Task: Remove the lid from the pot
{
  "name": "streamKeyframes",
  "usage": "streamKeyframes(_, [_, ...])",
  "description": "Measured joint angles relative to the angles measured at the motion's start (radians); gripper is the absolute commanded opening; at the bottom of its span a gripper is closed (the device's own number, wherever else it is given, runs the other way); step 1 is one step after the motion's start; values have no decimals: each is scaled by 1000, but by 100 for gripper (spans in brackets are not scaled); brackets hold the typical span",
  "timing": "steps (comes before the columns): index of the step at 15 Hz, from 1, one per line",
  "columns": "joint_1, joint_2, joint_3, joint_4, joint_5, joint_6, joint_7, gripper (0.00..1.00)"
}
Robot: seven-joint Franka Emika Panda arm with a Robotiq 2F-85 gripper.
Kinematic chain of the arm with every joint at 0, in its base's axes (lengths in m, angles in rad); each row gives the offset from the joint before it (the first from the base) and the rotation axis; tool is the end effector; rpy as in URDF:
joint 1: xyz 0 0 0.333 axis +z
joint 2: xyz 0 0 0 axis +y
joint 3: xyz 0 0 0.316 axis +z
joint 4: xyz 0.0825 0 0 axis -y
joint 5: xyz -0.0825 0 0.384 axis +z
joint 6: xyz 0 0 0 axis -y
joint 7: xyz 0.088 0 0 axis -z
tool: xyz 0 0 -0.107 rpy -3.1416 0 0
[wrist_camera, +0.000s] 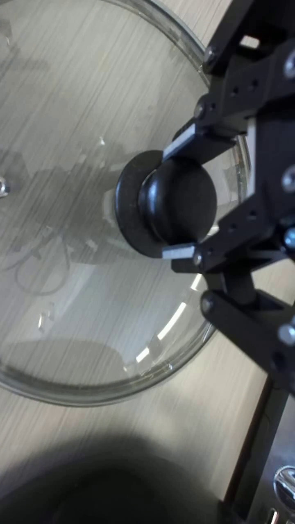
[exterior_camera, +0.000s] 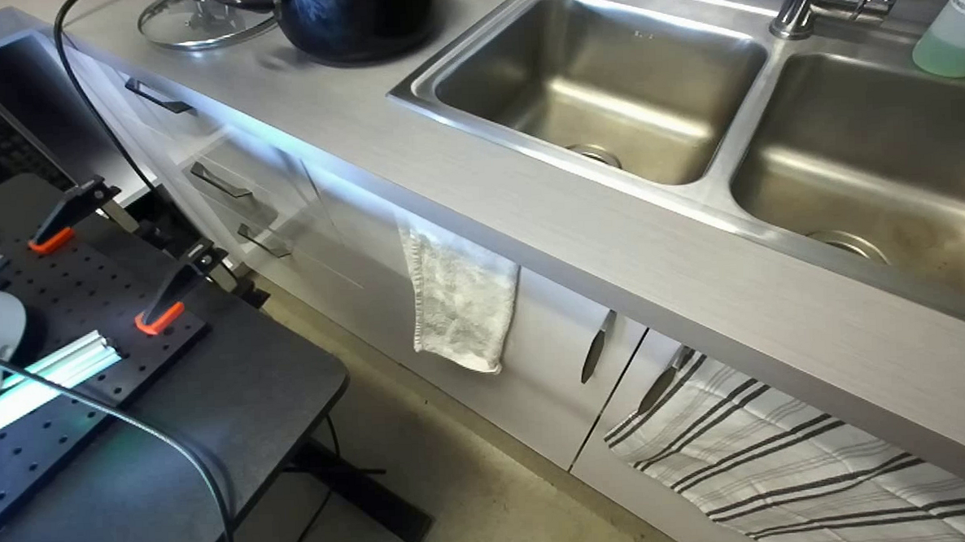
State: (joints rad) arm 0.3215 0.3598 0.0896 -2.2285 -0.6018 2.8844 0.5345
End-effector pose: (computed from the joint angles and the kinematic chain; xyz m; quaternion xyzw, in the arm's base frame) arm 0.5072 0.2567 0.2362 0.9617 0.2084 0.1762 0.0250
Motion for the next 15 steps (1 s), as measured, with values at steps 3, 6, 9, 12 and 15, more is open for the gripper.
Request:
streamKeyframes(3, [3, 5, -5, 0, -1, 5, 0, 89])
streamKeyframes(6, [3, 14, -7, 0, -1, 5, 0, 100])
streamKeyframes(9, [3, 14, -5, 0, -1, 8, 0, 100])
streamKeyframes(12, [1, 4, 7, -6, 1, 34, 0, 100])
streamKeyframes(15, [-15, -40, 42, -39, 14, 76, -9, 100])
